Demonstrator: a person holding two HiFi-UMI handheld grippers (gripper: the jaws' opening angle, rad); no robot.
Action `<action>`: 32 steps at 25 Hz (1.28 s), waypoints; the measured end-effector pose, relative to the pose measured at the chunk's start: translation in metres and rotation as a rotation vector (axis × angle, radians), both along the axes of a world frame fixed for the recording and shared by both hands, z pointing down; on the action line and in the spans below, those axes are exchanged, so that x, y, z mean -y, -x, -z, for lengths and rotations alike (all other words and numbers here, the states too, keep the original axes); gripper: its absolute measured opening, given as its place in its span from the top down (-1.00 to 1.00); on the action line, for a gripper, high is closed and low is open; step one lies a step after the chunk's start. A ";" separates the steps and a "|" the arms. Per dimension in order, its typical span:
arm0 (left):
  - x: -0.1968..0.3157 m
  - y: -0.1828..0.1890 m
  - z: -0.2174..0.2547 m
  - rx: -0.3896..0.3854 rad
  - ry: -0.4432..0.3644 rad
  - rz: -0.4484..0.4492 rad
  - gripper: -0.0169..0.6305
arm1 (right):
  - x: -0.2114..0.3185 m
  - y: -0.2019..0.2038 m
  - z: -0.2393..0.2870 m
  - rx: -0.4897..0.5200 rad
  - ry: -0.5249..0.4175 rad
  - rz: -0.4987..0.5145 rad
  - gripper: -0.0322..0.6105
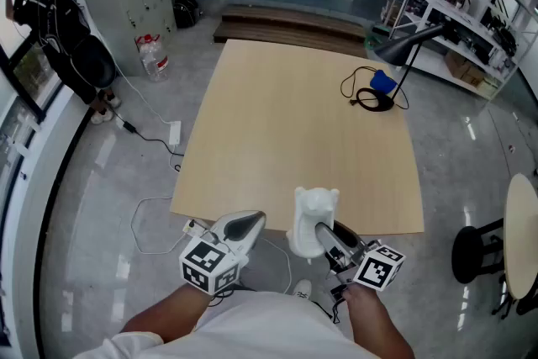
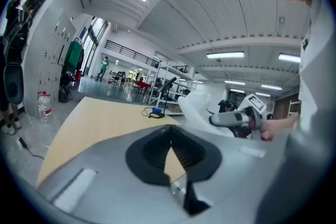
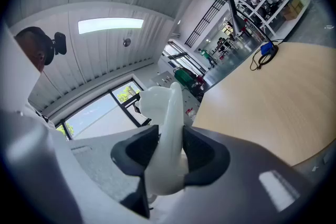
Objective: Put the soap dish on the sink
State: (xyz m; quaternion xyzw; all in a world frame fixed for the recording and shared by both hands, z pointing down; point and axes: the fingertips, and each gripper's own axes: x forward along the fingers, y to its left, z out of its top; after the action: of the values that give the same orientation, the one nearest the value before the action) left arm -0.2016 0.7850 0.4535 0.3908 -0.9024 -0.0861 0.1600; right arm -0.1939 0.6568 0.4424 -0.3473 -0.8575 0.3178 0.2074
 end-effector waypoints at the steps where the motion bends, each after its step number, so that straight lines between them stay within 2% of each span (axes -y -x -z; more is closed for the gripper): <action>1: -0.001 0.000 -0.001 -0.005 0.003 -0.001 0.92 | 0.000 0.000 0.000 -0.001 -0.005 0.002 0.45; 11: -0.001 -0.002 -0.001 -0.007 0.005 -0.002 0.92 | -0.004 0.002 0.005 0.014 -0.016 0.012 0.46; 15: -0.002 0.000 -0.010 -0.051 0.006 0.018 0.92 | -0.008 0.003 0.008 0.014 0.017 0.037 0.45; 17: -0.002 -0.001 -0.012 -0.062 0.007 0.026 0.92 | -0.009 0.003 0.008 0.021 0.004 0.046 0.45; 32: -0.007 -0.002 -0.009 -0.054 0.011 0.035 0.92 | -0.017 0.002 0.004 -0.010 0.007 0.051 0.45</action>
State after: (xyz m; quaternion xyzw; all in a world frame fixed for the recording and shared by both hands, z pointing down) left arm -0.2000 0.7921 0.4629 0.3717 -0.9049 -0.0945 0.1846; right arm -0.1959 0.6734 0.4379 -0.3682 -0.8462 0.3173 0.2184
